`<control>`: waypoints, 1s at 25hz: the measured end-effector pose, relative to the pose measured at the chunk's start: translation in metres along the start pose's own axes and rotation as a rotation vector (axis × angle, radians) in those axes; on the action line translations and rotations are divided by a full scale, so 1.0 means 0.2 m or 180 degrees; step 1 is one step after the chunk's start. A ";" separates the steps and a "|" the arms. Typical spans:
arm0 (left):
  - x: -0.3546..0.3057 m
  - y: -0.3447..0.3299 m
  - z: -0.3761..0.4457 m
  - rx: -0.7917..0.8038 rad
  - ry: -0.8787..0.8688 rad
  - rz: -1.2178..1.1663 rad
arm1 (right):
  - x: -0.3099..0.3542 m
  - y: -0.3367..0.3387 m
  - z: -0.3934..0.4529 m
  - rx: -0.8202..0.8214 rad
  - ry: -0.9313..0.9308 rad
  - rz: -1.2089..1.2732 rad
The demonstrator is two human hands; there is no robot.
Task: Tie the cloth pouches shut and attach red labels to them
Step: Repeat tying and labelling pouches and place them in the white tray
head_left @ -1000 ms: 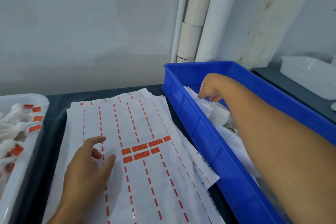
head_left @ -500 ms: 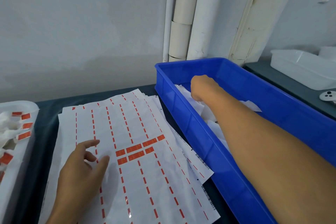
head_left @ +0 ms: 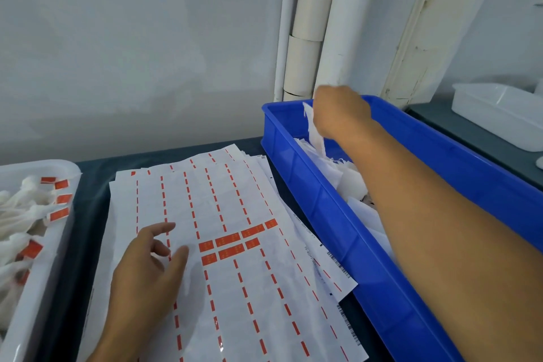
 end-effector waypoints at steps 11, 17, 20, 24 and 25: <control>-0.13 0.05 -0.07 -0.0047 -0.0310 -0.2099 | 0.72 -0.08 -0.67 0.1771 0.1630 0.2563; -0.07 0.04 -0.05 -0.0066 -0.0164 -0.2185 | 0.75 -0.48 -0.84 0.2352 0.1450 0.3303; -0.02 0.03 -0.04 -0.0199 -0.0037 -0.1764 | 0.70 -0.56 -0.84 0.1955 0.1390 0.3200; -0.05 -0.02 -0.04 0.0128 -0.0366 -0.1225 | 0.68 -0.59 -0.91 0.1876 0.1695 0.3033; -0.06 -0.03 -0.04 0.0195 -0.0532 -0.1045 | 0.68 -0.59 -0.92 0.1803 0.1736 0.3086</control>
Point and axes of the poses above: each hand's wrist, its own z-axis towards the middle knuckle, its own y-axis out of the back of the hand, x = y × z, the point moved 9 cm from there along z, towards the middle knuckle, and after that the axes turned 9 degrees about -y, right-handed, at the moved point
